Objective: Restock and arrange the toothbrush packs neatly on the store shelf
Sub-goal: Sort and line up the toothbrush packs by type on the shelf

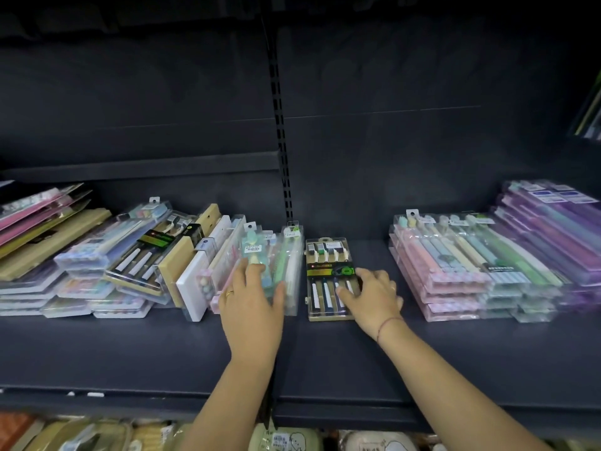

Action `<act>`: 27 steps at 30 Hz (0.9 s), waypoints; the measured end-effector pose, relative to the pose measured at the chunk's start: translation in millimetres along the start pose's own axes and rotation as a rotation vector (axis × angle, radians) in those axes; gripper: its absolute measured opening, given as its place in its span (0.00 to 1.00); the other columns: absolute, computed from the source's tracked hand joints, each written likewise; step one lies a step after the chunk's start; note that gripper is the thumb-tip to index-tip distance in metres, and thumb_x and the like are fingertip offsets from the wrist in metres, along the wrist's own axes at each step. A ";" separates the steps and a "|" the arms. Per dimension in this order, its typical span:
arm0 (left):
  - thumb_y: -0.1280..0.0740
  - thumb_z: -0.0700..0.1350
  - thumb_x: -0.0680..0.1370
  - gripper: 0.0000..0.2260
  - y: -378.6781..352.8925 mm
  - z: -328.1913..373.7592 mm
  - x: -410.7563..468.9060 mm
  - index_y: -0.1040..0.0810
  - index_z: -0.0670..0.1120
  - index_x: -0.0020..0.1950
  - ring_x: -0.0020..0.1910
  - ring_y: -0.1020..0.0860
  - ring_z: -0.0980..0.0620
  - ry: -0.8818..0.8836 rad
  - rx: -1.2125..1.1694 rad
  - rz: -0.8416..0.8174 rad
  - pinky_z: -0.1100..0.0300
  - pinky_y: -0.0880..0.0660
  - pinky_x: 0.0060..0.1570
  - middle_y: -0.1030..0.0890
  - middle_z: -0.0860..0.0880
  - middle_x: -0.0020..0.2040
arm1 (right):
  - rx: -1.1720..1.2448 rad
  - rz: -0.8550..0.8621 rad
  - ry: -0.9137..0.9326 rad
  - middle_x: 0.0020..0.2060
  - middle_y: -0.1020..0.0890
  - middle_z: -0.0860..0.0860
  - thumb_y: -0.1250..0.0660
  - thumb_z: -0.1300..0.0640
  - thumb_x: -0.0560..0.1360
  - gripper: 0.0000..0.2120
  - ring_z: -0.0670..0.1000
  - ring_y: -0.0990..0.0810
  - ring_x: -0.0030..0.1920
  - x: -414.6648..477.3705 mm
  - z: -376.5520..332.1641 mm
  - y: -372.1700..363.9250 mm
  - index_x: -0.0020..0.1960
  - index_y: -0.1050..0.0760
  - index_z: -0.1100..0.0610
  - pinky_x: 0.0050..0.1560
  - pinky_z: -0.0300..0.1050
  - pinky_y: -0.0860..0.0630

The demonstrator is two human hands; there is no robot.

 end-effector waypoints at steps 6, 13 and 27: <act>0.34 0.44 0.80 0.15 8.2 -25.2 9.5 0.25 0.42 0.65 0.62 0.25 0.40 0.124 -0.120 0.017 0.44 0.28 0.59 0.27 0.43 0.69 | 0.201 -0.021 0.276 0.72 0.36 0.50 0.34 0.47 0.78 0.29 0.52 0.37 0.73 -23.0 -65.9 -7.4 0.75 0.38 0.53 0.72 0.47 0.38; 0.37 0.49 0.81 0.20 13.9 -25.9 4.2 0.29 0.41 0.71 0.71 0.31 0.43 0.165 -0.227 0.008 0.45 0.29 0.65 0.31 0.43 0.74 | 0.299 -0.110 0.143 0.60 0.23 0.50 0.31 0.38 0.69 0.30 0.54 0.24 0.60 -12.9 -91.4 -50.7 0.65 0.33 0.50 0.63 0.57 0.29; 0.32 0.49 0.79 0.25 22.7 -30.0 0.8 0.32 0.43 0.73 0.60 0.23 0.43 0.300 -0.242 -0.055 0.54 0.27 0.52 0.23 0.42 0.65 | 0.570 -0.266 0.035 0.49 0.16 0.55 0.29 0.55 0.73 0.11 0.53 0.18 0.43 -12.2 -78.0 -37.2 0.53 0.22 0.57 0.43 0.48 0.20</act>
Point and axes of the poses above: each hand's wrist, its own x-axis towards the middle knuckle, its own y-axis out of the back of the hand, z = x × y, the point moved 9 cm from there along x, towards the middle knuckle
